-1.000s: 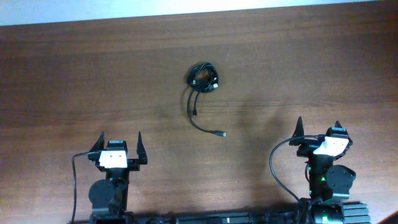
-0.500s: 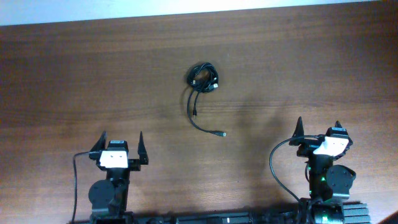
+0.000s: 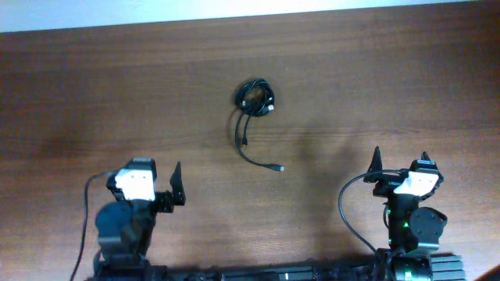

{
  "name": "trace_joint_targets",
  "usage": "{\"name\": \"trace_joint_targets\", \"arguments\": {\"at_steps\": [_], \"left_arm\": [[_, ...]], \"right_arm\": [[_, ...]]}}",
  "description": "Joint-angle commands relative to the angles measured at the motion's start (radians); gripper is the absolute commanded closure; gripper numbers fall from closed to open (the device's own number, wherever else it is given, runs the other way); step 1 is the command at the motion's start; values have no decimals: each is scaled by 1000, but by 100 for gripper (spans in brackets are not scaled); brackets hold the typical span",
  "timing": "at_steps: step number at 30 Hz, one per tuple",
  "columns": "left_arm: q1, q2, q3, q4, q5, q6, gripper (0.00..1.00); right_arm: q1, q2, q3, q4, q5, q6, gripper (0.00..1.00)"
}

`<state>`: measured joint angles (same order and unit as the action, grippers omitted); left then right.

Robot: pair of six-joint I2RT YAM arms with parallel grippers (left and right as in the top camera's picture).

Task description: Untangle cables

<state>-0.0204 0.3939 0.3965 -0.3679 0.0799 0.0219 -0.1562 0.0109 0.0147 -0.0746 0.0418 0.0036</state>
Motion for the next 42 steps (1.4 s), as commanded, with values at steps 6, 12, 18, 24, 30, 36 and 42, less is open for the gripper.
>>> {"name": "trace_joint_targets", "arguments": {"at_steps": [6,12,18,24,30,36,42], "left_arm": [[-4,413,281,-46,138,-16,1],[-29,614,458,-175,141,-34,1],[-34,783,576,-195,141,-34,1],[-34,905,617,-69,134,-33,1],[-38,1009,617,39,306,-42,1],[-158,1116,621,138,-90,-308,25],[-246,1336,762,163,-121,-344,36]], "right_arm": [[6,-8,-9,-3,15,5,1],[6,-8,-9,-3,15,5,1],[6,-8,-9,-3,15,5,2],[6,-8,-9,-3,15,5,1],[6,-8,-9,-3,15,5,1],[6,-8,-9,-3,15,5,1],[6,-8,-9,-3,15,5,1]]}}
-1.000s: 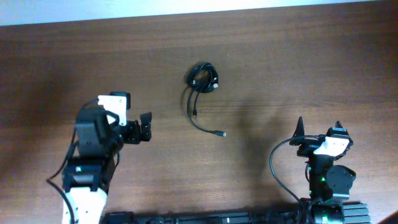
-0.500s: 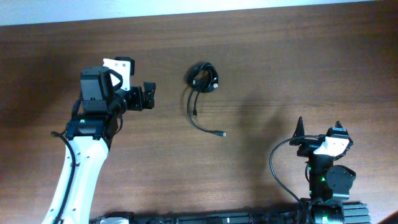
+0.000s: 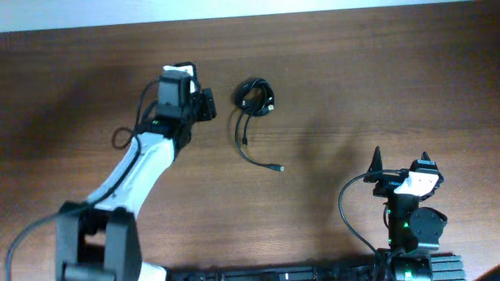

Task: Untangle cables
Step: 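Reach the left gripper to the black cable coil and grasp it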

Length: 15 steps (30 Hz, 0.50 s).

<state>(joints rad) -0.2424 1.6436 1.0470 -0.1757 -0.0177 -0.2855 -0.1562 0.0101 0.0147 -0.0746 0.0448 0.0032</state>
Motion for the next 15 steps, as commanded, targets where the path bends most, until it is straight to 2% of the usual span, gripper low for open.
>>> {"name": "trace_joint_targets", "arguments": {"at_steps": [1,4,6,11,15], "left_arm": [[-44,157,219,-93,5,-37,37],[-82,317,449,-240,52,-35,38],[-97,410,539,-272,95,14,37],[-122,561,566,-237,133,14,39],[-127,614,566,-240,127,14,64]], "right_arm": [[6,-7,-9,-3,12,6,1],[6,-7,-9,-3,12,6,1],[6,-7,-9,-3,12,6,1],[6,-7,-9,-3,12,6,2],[6,-7,-9,-3,12,6,1]]}}
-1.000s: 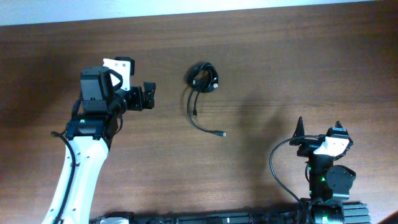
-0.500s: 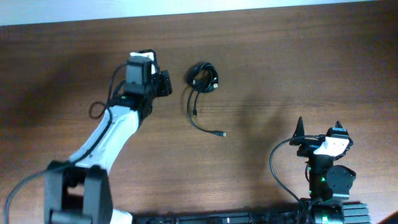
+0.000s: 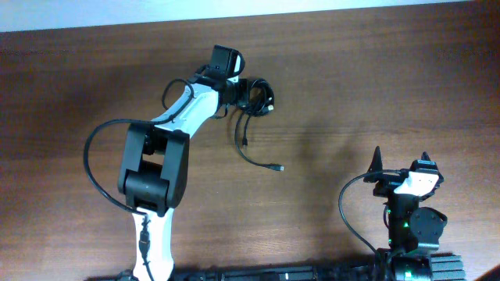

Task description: Untangle cables

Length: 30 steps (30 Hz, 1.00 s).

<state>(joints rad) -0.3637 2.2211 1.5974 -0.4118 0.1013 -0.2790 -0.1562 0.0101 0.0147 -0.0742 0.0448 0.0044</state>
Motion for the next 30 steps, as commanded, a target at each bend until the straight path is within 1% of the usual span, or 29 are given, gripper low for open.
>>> {"name": "trace_joint_targets", "arguments": {"at_steps": [1,2,6,9,10,12,13,14,15,16,17,18,19,20,23,24,25,26,28,29,30], "left_arm": [[-9,40,15,-29,-29,7,83],[-9,40,16,-59,-84,3,100],[-5,3,82,-286,-229,3,100],[-2,-101,109,-425,-242,2,100],[0,-146,109,-527,-299,-146,100],[8,-174,109,-682,-315,-379,100],[8,-175,109,-740,-315,-456,100],[7,-175,102,-779,-311,-495,100],[4,-175,101,-782,-304,-494,100],[3,-175,101,-782,-304,-494,98],[4,-175,101,-782,-304,-494,77],[4,-175,101,-783,-304,-494,45],[4,-175,101,-782,-305,-494,18],[4,-175,101,-781,-308,-490,1],[5,-175,101,-776,-383,-489,1],[6,-175,101,-774,-389,-452,2],[9,-175,101,-769,-386,-400,15],[15,-175,101,-767,-386,-338,23],[34,-174,101,-766,-373,-240,30],[45,-174,100,-761,-347,-187,33],[62,-174,92,-749,-289,-133,37]], "right_arm": [[6,-7,-9,-3,12,5,2],[6,-7,-9,-3,12,5,2],[6,-7,-9,-3,12,5,2],[6,-7,-9,-3,12,5,2],[6,-7,-9,-3,12,5,1],[6,-7,-9,-3,12,5,1],[6,-7,-9,-3,12,5,2],[6,-7,-9,-3,12,5,1],[6,-7,-9,-3,12,5,2],[6,-7,-9,-3,12,5,1],[6,-7,-9,-3,12,5,1],[6,-7,-9,-3,12,5,1],[6,-7,-9,-3,12,5,2],[6,-7,-9,-3,12,5,2],[6,-7,-9,-3,12,5,2],[6,-7,-9,-3,12,5,2],[6,-7,-9,-3,13,5,2],[6,-7,-9,-3,12,5,2],[6,-7,-9,-3,12,5,2],[6,-7,-9,-3,12,5,2],[6,-7,-9,-3,12,5,2]]}}
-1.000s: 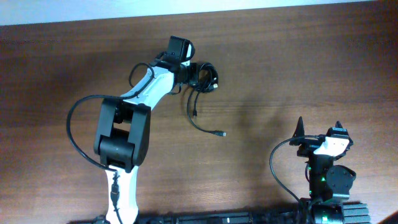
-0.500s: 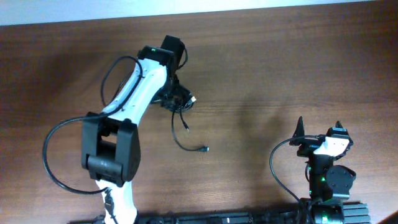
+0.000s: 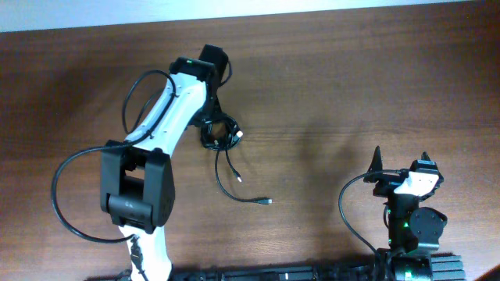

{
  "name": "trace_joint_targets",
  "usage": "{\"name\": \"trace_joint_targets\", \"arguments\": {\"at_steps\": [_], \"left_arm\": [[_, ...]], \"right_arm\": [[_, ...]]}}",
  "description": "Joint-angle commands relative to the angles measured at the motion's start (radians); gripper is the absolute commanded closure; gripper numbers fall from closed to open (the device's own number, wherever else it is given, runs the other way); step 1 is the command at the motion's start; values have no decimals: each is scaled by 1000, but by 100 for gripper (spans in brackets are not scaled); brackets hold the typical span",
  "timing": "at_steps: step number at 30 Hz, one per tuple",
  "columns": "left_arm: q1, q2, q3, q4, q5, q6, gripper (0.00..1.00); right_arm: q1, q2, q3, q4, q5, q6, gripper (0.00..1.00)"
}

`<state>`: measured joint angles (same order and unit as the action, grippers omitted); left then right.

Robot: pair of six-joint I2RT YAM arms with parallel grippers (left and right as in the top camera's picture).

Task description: Untangle cables

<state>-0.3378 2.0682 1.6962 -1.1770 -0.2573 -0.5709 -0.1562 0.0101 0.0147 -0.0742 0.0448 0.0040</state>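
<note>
A black cable bundle (image 3: 221, 134) lies coiled left of the table's middle, with a small white tip on its right side. Two loose tails hang from it toward the front: a short one (image 3: 233, 170) and a longer one ending in a plug (image 3: 267, 201). My left arm reaches far out, and my left gripper (image 3: 211, 119) points down onto the coil's upper left edge and seems shut on it; its fingertips are hidden by the wrist. My right gripper (image 3: 400, 158) rests open at the front right, far from the cables.
The brown wooden table (image 3: 351, 86) runs to a pale back edge at the top of the view. The left arm's own black lead (image 3: 70, 203) loops over the table's front left. The right arm's base (image 3: 410, 226) stands at the front right.
The coil has shifted left and toward the front, together with my left gripper, which was at its left edge. The tails have moved with it. The right arm has not moved.
At first both arms rested at the front with the coil at the back centre. My left arm was then stretched out to the left of the coil, then at the coil. Now the coil lies nearer the front left, under that gripper.
</note>
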Motion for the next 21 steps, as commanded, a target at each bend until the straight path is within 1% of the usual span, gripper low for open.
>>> {"name": "trace_joint_targets", "arguments": {"at_steps": [1,3,5,8,9,11,12,13,16,17,20,21], "left_arm": [[51,-21,-18,22,98,162,43],[70,-21,-56,47,124,174,43],[75,-21,-128,122,274,304,43],[72,-21,-221,205,288,316,42],[72,-21,-249,239,288,315,44],[72,-21,-319,332,288,315,62],[72,-21,-369,400,287,315,75],[72,-21,-396,428,288,315,100],[72,-43,-386,414,288,315,100],[72,-80,-379,399,288,315,100],[72,-259,-379,372,288,314,100],[72,-332,-379,372,288,275,100]], "right_arm": [[6,-7,-9,-3,12,5,2],[6,-7,-9,-3,13,5,1],[6,-7,-9,-3,12,5,2],[6,-7,-9,-3,12,5,2],[6,-7,-9,-3,13,5,1],[6,-7,-9,-3,12,5,2],[6,-7,-9,-3,12,5,2],[6,-7,-9,-3,12,5,2],[6,-7,-9,-3,12,5,1],[6,-7,-9,-3,12,5,1],[6,-7,-9,-3,12,5,2],[6,-7,-9,-3,12,5,2]]}}
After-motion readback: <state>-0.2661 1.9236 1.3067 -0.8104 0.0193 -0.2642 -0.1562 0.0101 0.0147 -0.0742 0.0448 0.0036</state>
